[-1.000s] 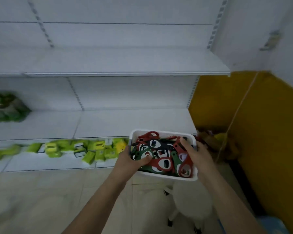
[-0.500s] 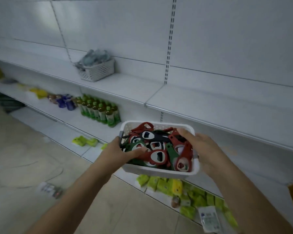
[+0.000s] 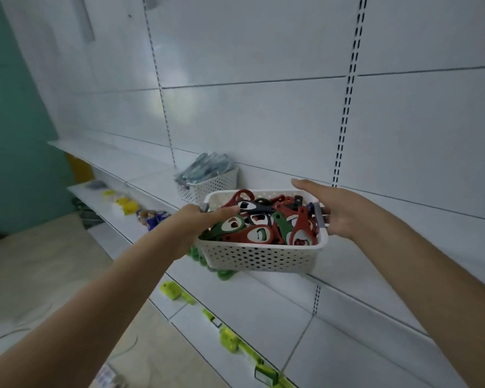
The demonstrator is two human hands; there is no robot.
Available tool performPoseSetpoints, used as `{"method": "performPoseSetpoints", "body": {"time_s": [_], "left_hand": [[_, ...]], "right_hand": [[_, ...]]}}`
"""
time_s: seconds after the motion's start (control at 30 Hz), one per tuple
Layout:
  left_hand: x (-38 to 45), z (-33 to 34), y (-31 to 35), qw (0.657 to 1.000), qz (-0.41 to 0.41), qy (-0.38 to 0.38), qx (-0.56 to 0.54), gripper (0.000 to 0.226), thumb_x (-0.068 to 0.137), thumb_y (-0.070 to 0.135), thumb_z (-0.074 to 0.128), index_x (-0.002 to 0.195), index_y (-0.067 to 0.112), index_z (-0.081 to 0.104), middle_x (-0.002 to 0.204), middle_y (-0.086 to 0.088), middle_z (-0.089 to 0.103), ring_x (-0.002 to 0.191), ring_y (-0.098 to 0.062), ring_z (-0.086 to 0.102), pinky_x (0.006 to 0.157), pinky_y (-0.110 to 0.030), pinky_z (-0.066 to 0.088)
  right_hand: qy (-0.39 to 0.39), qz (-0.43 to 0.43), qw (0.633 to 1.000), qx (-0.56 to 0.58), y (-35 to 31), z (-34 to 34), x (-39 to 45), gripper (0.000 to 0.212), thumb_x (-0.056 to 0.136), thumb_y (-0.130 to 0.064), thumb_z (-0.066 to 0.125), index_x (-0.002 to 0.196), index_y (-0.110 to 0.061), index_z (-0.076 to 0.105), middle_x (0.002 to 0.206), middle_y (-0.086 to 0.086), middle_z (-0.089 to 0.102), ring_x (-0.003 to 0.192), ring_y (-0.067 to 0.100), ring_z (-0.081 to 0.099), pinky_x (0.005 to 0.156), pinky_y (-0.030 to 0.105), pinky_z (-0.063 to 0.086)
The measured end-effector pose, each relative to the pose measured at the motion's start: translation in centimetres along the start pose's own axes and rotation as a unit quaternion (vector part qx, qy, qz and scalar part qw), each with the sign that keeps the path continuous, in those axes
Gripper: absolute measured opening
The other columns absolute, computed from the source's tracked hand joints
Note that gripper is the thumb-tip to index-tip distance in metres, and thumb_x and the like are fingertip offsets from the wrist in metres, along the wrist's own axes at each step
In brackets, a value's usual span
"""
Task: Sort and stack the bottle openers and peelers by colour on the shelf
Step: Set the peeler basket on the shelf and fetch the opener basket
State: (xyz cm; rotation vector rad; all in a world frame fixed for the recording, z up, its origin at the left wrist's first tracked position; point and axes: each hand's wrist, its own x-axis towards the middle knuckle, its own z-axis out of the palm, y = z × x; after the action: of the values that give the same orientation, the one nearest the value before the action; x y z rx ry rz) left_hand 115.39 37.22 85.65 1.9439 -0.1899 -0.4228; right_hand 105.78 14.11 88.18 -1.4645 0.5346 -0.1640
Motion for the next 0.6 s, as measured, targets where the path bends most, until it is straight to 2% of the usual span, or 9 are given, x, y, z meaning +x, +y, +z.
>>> {"method": "performPoseSetpoints", "body": {"time_s": [0.13, 0.23, 0.27, 0.3, 0.37, 0.4, 0.5, 0.57, 0.6], "left_hand": [[6.6, 0.4, 0.2, 1.000, -0.017, -0.002, -0.013, 0.124, 0.023, 0.079, 0.084, 0.118, 0.004, 0.059, 0.115, -0.011, 0.069, 0.109, -0.030, 0.063, 0.097, -0.044, 0.050], [11.0, 0.6, -0.7, 0.999, -0.031, -0.012, -0.019, 0.130, 0.020, 0.079, 0.084, 0.122, 0.002, 0.057, 0.118, -0.012, 0.066, 0.113, -0.033, 0.059, 0.102, -0.046, 0.046], [12.3, 0.5, -1.1, 0.999, -0.035, -0.024, -0.014, 0.131, 0.019, 0.080, 0.083, 0.121, 0.003, 0.058, 0.117, -0.012, 0.068, 0.112, -0.033, 0.061, 0.103, -0.048, 0.047], [13.8, 0.3, -1.5, 0.999, -0.034, -0.032, -0.009, 0.128, 0.021, 0.081, 0.083, 0.120, 0.004, 0.059, 0.115, -0.011, 0.069, 0.110, -0.032, 0.062, 0.103, -0.048, 0.047], [16.7, -0.3, -1.8, 0.999, -0.017, -0.044, -0.007, 0.115, 0.032, 0.079, 0.083, 0.119, 0.007, 0.061, 0.114, -0.009, 0.069, 0.112, -0.030, 0.061, 0.104, -0.047, 0.045], [17.9, -0.7, -1.7, 0.998, -0.010, -0.054, -0.004, 0.102, 0.040, 0.076, 0.083, 0.115, 0.010, 0.063, 0.111, -0.007, 0.070, 0.111, -0.029, 0.060, 0.104, -0.045, 0.045], [22.0, -1.8, -1.8, 0.997, 0.018, -0.078, -0.005, 0.033, 0.076, 0.050, 0.078, 0.087, 0.022, 0.063, 0.086, 0.006, 0.069, 0.090, -0.016, 0.061, 0.093, -0.034, 0.040], [24.4, -2.7, -2.3, 0.995, 0.029, -0.098, 0.005, 0.021, 0.085, 0.041, 0.074, 0.089, 0.025, 0.061, 0.086, 0.011, 0.065, 0.087, -0.010, 0.056, 0.096, -0.031, 0.038], [25.5, -3.3, -2.5, 0.994, 0.028, -0.102, 0.011, 0.031, 0.082, 0.047, 0.074, 0.099, 0.024, 0.062, 0.097, 0.010, 0.065, 0.096, -0.011, 0.055, 0.103, -0.033, 0.037]], "right_hand": [[-0.006, 0.028, 0.999, -0.018, -0.5, 0.5, 6.4, 0.038, 0.076, -0.041, 0.081, 0.093, -0.015, 0.059, 0.099, 0.013, 0.064, 0.079, 0.027, 0.067, 0.076, 0.047, 0.059], [-0.009, 0.044, 0.998, -0.034, 0.0, 1.3, 10.9, 0.021, 0.086, -0.028, 0.074, 0.086, -0.013, 0.060, 0.078, 0.010, 0.064, 0.062, 0.021, 0.063, 0.049, 0.030, 0.055], [-0.009, 0.053, 0.998, -0.046, 0.3, 1.6, 12.3, 0.018, 0.087, -0.026, 0.073, 0.087, -0.012, 0.061, 0.075, 0.010, 0.065, 0.059, 0.020, 0.062, 0.046, 0.027, 0.054], [-0.007, 0.058, 0.997, -0.051, 0.6, 2.0, 13.8, 0.017, 0.087, -0.024, 0.073, 0.090, -0.010, 0.064, 0.077, 0.012, 0.066, 0.060, 0.021, 0.063, 0.051, 0.030, 0.057], [-0.008, 0.068, 0.996, -0.055, 1.1, 2.8, 16.8, 0.022, 0.086, -0.024, 0.074, 0.096, -0.005, 0.066, 0.086, 0.015, 0.069, 0.067, 0.025, 0.064, 0.071, 0.038, 0.059], [-0.004, 0.071, 0.995, -0.063, 1.0, 3.4, 18.1, 0.022, 0.086, -0.023, 0.074, 0.095, -0.004, 0.066, 0.087, 0.016, 0.069, 0.069, 0.025, 0.064, 0.075, 0.039, 0.057], [0.023, 0.069, 0.994, -0.079, 0.1, 5.2, 22.0, 0.019, 0.085, -0.023, 0.074, 0.086, -0.007, 0.065, 0.082, 0.014, 0.067, 0.071, 0.023, 0.063, 0.080, 0.040, 0.055], [0.024, 0.065, 0.993, -0.096, -0.1, 5.7, 25.5, 0.041, 0.070, -0.033, 0.084, 0.095, -0.005, 0.068, 0.092, 0.018, 0.072, 0.081, 0.026, 0.065, 0.092, 0.047, 0.054], [0.019, 0.063, 0.992, -0.104, 0.3, 5.3, 28.1, 0.061, 0.056, -0.039, 0.088, 0.103, -0.004, 0.069, 0.098, 0.020, 0.073, 0.088, 0.027, 0.067, 0.096, 0.051, 0.052]]}}
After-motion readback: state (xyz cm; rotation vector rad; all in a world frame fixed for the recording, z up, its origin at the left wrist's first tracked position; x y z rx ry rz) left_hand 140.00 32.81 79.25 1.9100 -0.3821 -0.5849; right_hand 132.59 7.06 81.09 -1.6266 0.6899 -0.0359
